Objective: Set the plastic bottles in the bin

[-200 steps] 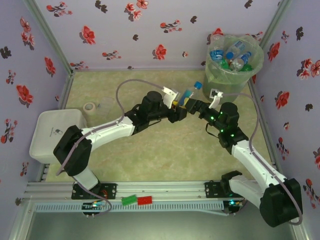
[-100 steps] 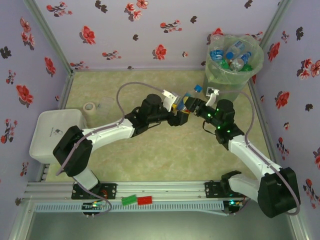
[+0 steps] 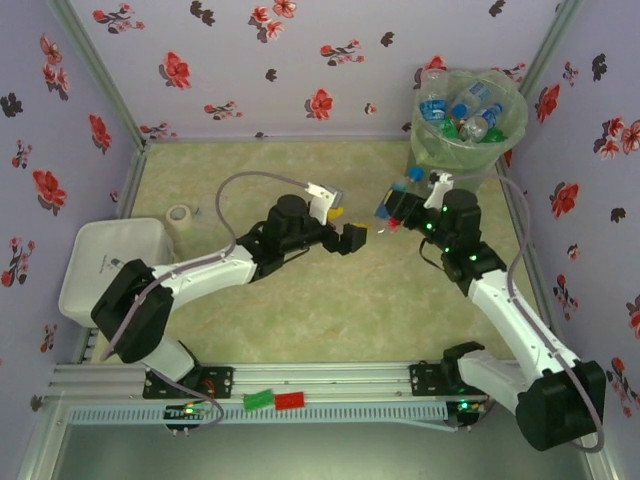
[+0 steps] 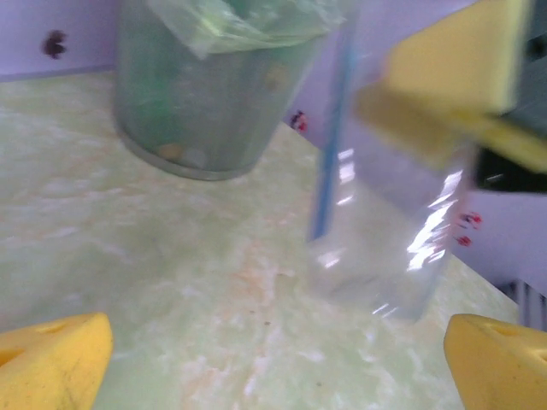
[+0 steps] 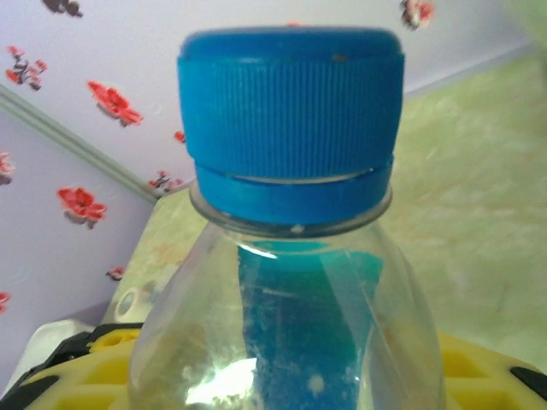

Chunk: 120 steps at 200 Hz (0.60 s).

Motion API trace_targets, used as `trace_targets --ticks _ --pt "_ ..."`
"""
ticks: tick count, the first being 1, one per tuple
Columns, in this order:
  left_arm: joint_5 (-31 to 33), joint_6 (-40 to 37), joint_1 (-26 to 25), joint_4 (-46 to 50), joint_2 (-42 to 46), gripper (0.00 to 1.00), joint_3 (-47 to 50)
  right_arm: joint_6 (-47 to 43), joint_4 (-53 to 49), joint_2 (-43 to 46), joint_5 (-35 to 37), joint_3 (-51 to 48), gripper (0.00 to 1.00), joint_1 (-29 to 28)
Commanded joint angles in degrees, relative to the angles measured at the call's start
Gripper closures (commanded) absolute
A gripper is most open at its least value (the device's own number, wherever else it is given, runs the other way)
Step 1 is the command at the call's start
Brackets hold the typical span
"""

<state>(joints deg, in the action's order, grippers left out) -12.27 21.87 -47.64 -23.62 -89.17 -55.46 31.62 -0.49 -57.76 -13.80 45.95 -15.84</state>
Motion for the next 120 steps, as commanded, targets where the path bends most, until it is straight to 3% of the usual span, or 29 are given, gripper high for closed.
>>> trace_targets --ticks 1,54,120 --pt "4.9 4.0 3.6 -4.1 0.6 0.0 1.0 -7.0 -8.6 -1.5 2.8 8.8 0.56 3.6" --pt "7.3 7.8 6.3 -7.5 -0.7 0.0 4.5 -12.8 -14.6 -5.7 8.6 25.2 0.57 8.6" --pt "9.5 9.6 9.1 -1.1 1.9 0.0 9.1 -19.3 -15.7 -16.6 18.5 40.7 0.56 13.3"
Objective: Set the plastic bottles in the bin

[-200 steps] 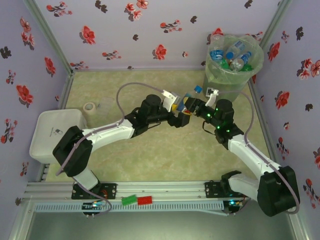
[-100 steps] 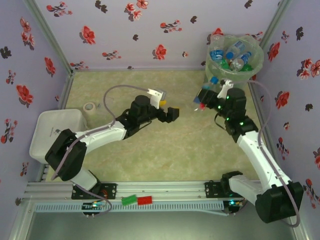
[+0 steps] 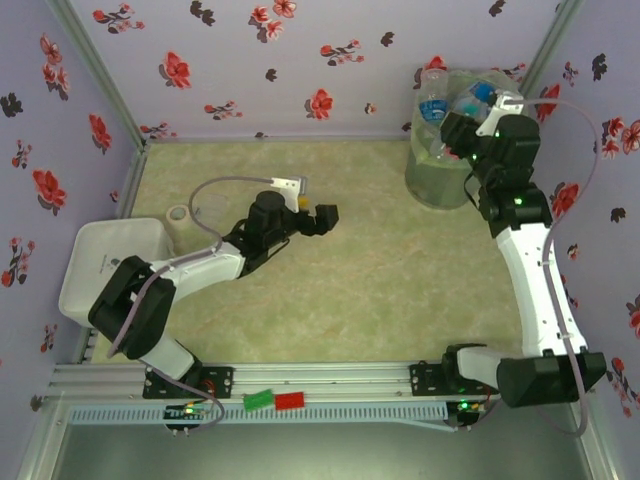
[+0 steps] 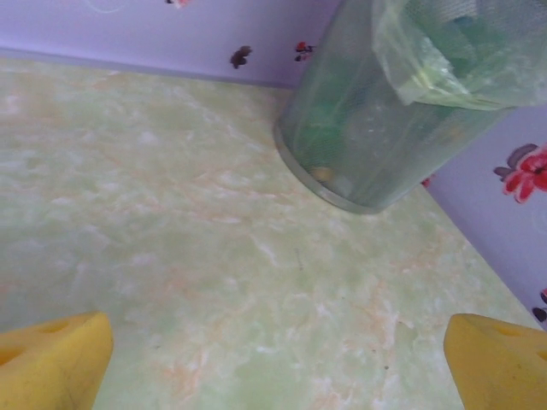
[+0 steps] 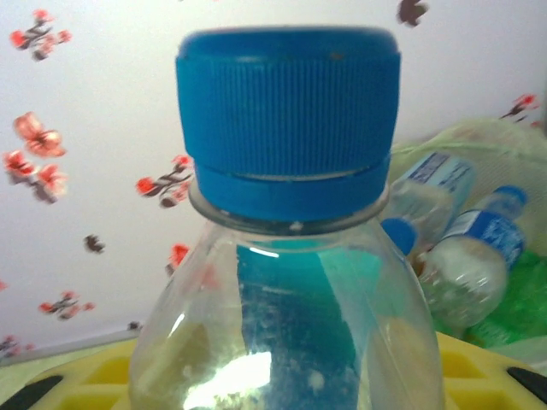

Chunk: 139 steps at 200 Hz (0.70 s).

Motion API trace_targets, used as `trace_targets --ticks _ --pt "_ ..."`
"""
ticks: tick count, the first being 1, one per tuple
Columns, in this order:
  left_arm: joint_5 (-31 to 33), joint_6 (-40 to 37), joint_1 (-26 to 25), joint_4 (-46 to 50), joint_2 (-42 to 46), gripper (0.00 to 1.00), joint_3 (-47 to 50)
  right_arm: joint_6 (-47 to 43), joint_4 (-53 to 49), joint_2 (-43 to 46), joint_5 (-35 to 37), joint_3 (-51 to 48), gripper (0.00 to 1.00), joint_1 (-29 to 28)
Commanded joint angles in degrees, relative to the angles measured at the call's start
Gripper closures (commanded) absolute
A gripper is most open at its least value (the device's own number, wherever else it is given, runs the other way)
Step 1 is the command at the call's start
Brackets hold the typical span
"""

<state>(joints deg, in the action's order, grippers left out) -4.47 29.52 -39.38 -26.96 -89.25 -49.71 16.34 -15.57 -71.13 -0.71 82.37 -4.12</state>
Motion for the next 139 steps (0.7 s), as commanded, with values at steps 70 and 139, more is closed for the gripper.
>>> trace_targets --ticks 70,139 --pt "5.7 -0.6 3.3 6.8 8.7 0.0 7.7 2.0 2.8 -15.3 4.5 12.0 0.56 8.1" --pt "7.8 -7.7 3.4 12.3 12.3 0.0 4.0 10.3 6.2 -22.7 -3.4 12.8 0.55 8.1"
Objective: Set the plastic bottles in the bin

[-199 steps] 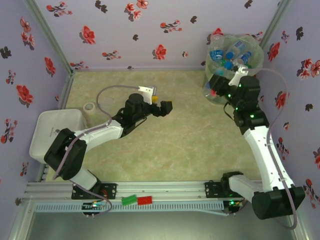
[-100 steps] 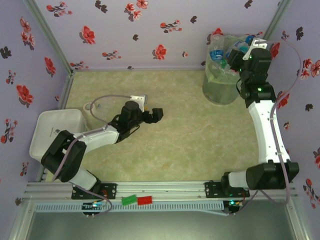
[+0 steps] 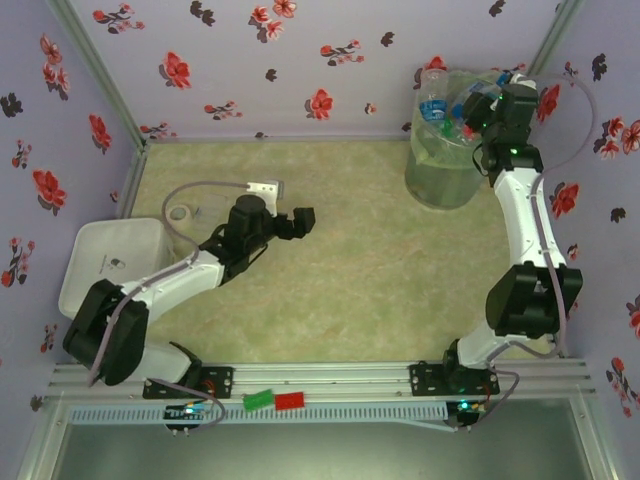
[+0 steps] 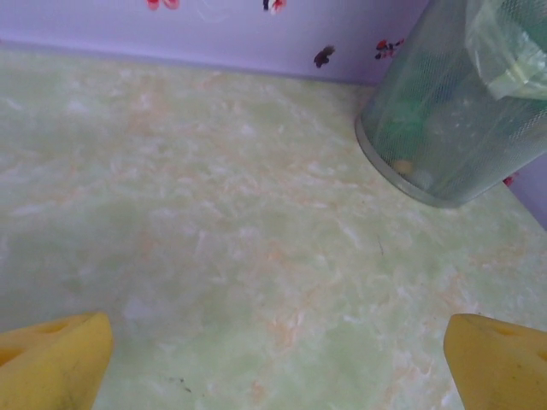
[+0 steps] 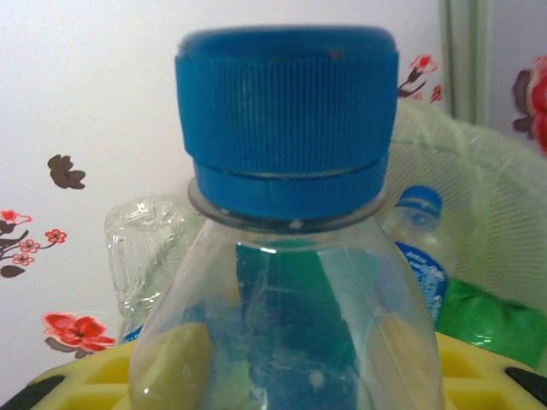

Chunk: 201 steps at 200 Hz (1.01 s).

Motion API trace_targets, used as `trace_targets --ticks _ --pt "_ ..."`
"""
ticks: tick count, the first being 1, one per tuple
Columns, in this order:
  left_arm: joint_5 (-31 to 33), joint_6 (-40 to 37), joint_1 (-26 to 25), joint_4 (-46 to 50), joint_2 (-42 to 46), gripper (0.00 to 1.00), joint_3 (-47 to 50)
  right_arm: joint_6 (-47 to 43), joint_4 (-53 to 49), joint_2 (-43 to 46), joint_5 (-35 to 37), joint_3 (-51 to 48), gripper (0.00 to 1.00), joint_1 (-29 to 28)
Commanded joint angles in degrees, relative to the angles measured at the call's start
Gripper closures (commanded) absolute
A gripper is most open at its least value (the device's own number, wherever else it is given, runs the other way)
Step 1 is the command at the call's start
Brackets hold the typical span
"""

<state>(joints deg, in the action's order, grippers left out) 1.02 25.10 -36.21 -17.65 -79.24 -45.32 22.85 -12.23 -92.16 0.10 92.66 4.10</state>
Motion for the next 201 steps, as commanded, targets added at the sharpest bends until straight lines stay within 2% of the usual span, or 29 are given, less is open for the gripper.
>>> trace_targets --ticks 1,10,19,31,34,38,41,79,112,137,163,201 --pt "2.3 -3.3 0.3 3.0 2.3 0.0 -0.3 3.8 2.8 -1.7 -4.2 2.6 0.55 -0.2" --pt "2.8 -3.2 0.3 3.1 2.9 0.0 0.6 3.8 1.9 -2.5 -3.7 3.4 0.52 -0.1" --pt "3.4 -3.1 0.4 3.2 3.6 0.0 1.5 3.6 0.3 -3.4 -2.8 4.9 0.45 -0.2" --pt "4.5 -2.5 0.4 3.9 4.6 0.0 2.6 3.3 -2.1 -4.5 -1.4 7.0 0.27 -0.1" --pt "5.0 -2.3 0.4 4.1 5.0 0.0 2.9 3.2 -2.6 -4.7 -1.0 7.4 0.2 -0.1" --pt "5.6 -1.9 0.4 4.4 5.5 0.0 3.2 3.1 -3.2 -4.9 -0.5 8.1 0.04 -0.1" --pt "6.1 -1.7 0.4 4.6 6.0 0.0 3.5 3.0 -3.7 -5.1 -0.1 8.5 0.01 -0.1" --pt "13.7 -0.9 0.8 7.4 14.4 0.0 8.4 -0.6 -7.8 -3.5 5.2 13.4 0.0 -0.1" --pt "19.7 -3.2 3.7 13.4 21.0 0.0 9.6 -3.8 -9.1 2.3 6.5 11.6 0.0 -0.1" --pt "23.2 -2.9 8.0 17.3 23.8 0.0 9.6 -3.2 -6.4 9.4 5.9 2.6 0.0 -0.5" --pt "23.4 -1.3 13.3 19.2 25.1 0.0 10.2 -2.2 -2.4 17.0 6.3 -9.5 0.0 -2.4" --pt "23.3 0.1 18.7 18.9 25.1 0.0 12.1 -4.1 0.6 26.9 8.6 -27.2 0.01 -10.2"
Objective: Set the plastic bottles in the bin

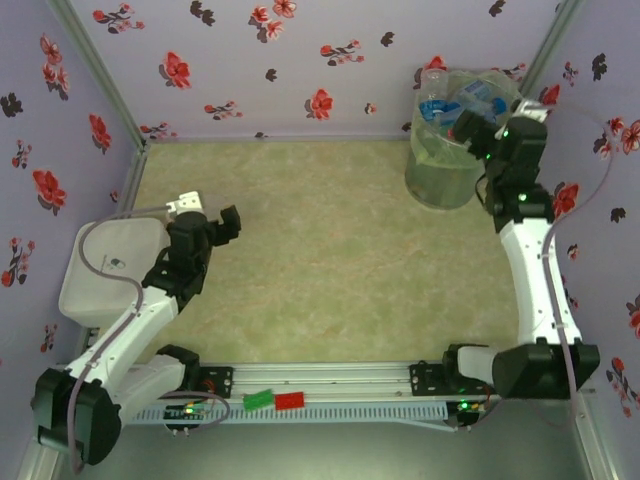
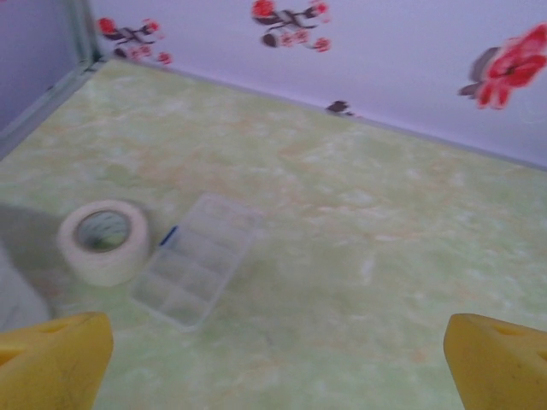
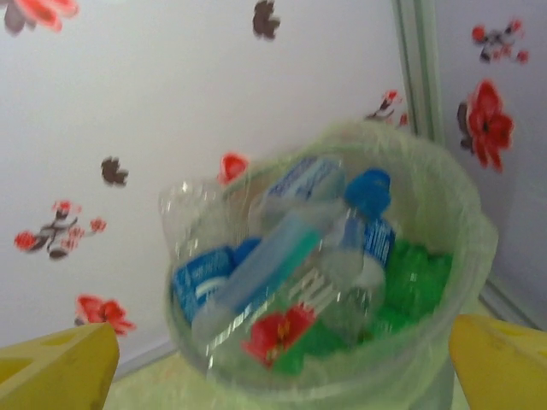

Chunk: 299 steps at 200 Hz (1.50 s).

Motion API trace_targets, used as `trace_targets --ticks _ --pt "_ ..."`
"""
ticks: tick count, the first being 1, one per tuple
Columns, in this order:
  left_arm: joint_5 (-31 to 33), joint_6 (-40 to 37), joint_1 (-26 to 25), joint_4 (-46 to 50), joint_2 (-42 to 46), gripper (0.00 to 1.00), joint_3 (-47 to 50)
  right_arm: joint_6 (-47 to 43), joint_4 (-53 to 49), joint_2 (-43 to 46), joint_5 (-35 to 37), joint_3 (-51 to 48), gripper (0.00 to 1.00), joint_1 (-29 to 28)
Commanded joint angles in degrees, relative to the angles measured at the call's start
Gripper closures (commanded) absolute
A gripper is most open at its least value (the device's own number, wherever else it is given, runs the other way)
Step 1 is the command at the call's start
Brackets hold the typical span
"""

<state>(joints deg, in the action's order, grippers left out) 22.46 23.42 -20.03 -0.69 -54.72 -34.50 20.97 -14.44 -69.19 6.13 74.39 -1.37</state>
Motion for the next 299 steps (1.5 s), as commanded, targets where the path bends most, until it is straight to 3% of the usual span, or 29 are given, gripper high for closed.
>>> trace_targets --ticks 1,30,61,87,107,130,161,214,224,239,262,280,299 --pt "1.7 2.0 2.6 2.0 0.5 0.0 1.3 -2.3 2.9 4.2 2.6 -9.4 0.01 -5.0" --pt "-4.8 3.0 3.9 0.3 -1.2 0.0 -0.1 -4.9 7.3 9.6 5.6 -23.2 0.0 -11.0" --pt "-1.9 0.2 4.0 1.9 -2.0 0.0 -3.2 -6.5 9.9 11.6 9.5 -33.9 0.0 -13.4" --pt "-3.4 -7.1 4.2 -2.1 -1.6 0.0 -2.1 -8.0 15.2 10.3 14.7 -41.8 0.0 -13.6" --pt "0.0 -11.6 4.9 -1.5 -3.1 0.0 -2.1 -10.8 23.1 6.9 20.2 -45.8 0.0 -13.6" --pt "6.9 -12.7 6.7 -1.7 -5.2 0.0 -1.1 -15.6 24.7 2.1 24.0 -43.3 0.0 -13.6" --pt "11.9 -15.4 8.1 -10.2 -7.8 0.0 3.6 -20.0 33.1 -5.6 29.2 -44.1 0.0 -13.5" --pt "18.2 -16.4 8.7 -26.4 -14.5 0.0 9.1 -22.8 43.9 -14.5 27.9 -40.6 0.0 -10.7" --pt "18.1 -18.5 8.6 -29.8 -15.9 0.0 9.5 -21.2 40.4 -14.7 23.8 -39.2 0.0 -9.3" --pt "18.0 -21.0 8.6 -35.3 -18.0 0.0 10.3 -20.2 44.2 -14.9 23.5 -41.8 0.0 -8.4" --pt "17.0 -24.8 8.7 -44.0 -22.1 0.0 11.9 -17.4 60.4 -17.1 22.3 -50.2 0.0 -5.5" --pt "14.1 -26.8 8.7 -49.2 -25.1 0.0 12.6 -15.6 55.8 -17.5 19.7 -48.2 0.0 -3.9" --pt "13.4 -26.9 8.9 -50.0 -28.5 0.0 11.8 -15.2 59.9 -17.2 18.0 -50.7 0.0 -3.0"
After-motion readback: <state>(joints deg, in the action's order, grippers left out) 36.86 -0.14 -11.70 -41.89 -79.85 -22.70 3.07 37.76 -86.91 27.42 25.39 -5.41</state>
